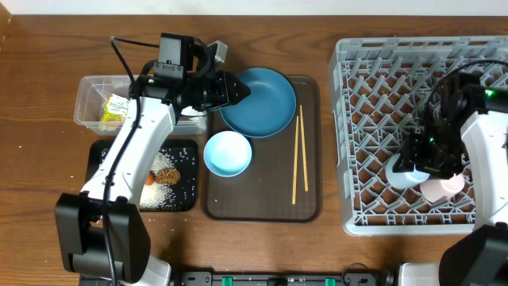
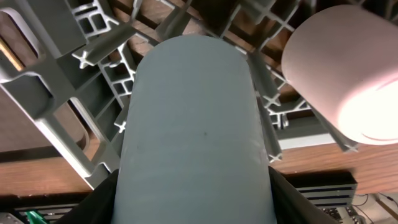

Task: Sort waste into correct bins and load items into the dishwasher rack
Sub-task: 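Carry the light-blue cup right and lower it into the rack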

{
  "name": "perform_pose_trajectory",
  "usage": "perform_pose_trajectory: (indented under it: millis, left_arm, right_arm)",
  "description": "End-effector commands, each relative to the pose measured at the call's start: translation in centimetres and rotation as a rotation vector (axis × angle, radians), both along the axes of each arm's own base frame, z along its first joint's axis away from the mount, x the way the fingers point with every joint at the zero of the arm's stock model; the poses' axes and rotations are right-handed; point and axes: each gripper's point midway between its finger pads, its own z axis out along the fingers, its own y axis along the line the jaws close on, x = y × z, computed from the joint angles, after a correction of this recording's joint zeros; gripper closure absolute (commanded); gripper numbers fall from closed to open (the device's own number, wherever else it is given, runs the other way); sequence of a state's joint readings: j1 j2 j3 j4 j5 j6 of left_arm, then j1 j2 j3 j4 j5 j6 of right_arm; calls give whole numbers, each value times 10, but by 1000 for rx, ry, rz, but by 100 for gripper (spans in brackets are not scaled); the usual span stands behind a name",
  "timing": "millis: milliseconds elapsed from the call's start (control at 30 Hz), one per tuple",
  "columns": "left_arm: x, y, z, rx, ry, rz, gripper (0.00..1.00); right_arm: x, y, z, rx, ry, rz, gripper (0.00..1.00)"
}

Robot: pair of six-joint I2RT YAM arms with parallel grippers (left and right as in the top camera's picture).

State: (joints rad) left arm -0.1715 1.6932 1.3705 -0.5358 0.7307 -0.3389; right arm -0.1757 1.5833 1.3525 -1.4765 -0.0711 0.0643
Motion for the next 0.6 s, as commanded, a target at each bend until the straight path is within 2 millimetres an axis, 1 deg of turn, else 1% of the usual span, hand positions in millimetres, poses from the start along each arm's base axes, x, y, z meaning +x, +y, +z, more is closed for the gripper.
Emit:
perform_pose_trajectory:
  millis: [0,300,567]
  left_arm:
    - [3,4,2,24,-23,10,72]
    - [5,7,0,42,-26,23,71]
    - [15,24,-9,144,-42,97,72]
  right_arm:
    - [-1,4,-3,32,9,-24,99]
    - [0,8,-3,54,5,-23,99]
    - [-1,12,-2,77,8,-23,99]
